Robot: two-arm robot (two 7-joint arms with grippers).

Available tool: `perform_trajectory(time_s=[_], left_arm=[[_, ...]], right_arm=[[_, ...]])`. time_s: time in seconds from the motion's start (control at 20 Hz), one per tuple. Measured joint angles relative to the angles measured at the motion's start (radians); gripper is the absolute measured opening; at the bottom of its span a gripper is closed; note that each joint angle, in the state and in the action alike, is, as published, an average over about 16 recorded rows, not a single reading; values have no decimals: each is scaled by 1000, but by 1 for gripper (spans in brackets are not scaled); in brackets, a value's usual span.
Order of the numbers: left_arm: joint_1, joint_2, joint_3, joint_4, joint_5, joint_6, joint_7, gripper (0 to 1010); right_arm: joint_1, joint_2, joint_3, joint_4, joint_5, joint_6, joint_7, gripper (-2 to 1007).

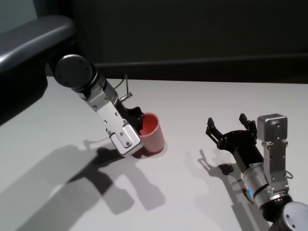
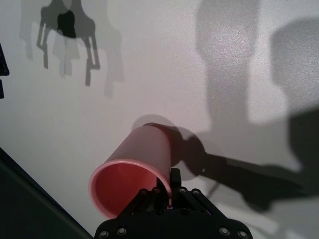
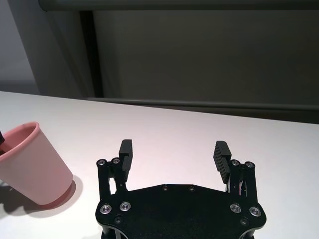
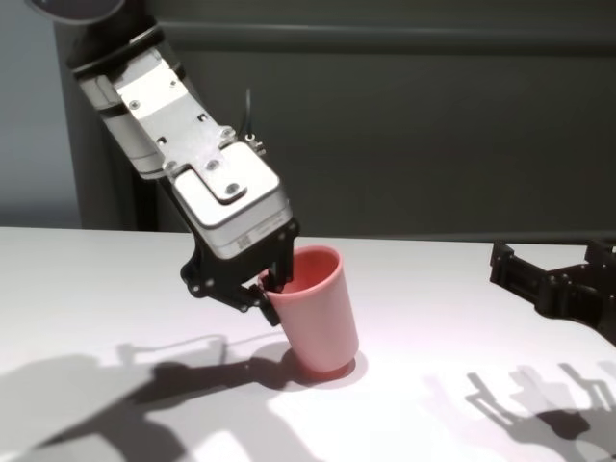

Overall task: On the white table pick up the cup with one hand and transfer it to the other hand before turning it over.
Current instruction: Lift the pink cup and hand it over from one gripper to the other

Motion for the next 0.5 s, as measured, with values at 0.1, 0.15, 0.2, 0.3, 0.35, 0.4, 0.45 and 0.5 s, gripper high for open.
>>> perform_trajectory(time_s=[0.1, 0.15, 0.2, 0.3, 0.35, 0.4, 0.45, 0.5], left_arm=[[0, 2, 0, 1, -9, 1, 3, 57], [0, 4, -1, 1, -15, 1, 5, 52], [1, 5, -2, 1, -21, 3, 8, 50], [2, 10, -7, 0, -36, 6, 13, 49], [4, 13, -10, -1, -45, 8, 17, 50], [5, 16, -14, -2, -54, 11, 20, 49], [7, 20, -19, -4, -64, 14, 24, 49], [9, 24, -24, -6, -75, 17, 28, 50]], right_arm=[[0, 0, 0, 0, 0, 0, 0, 1000], [0, 0, 0, 0, 0, 0, 0, 1000], [0, 0, 0, 0, 0, 0, 0, 1000], [0, 0, 0, 0, 0, 0, 0, 1001], [0, 0, 0, 0, 0, 0, 0, 1000], [0, 0, 0, 0, 0, 0, 0, 1001], [0, 0, 0, 0, 0, 0, 0, 1001], [0, 0, 0, 0, 0, 0, 0, 1001]])
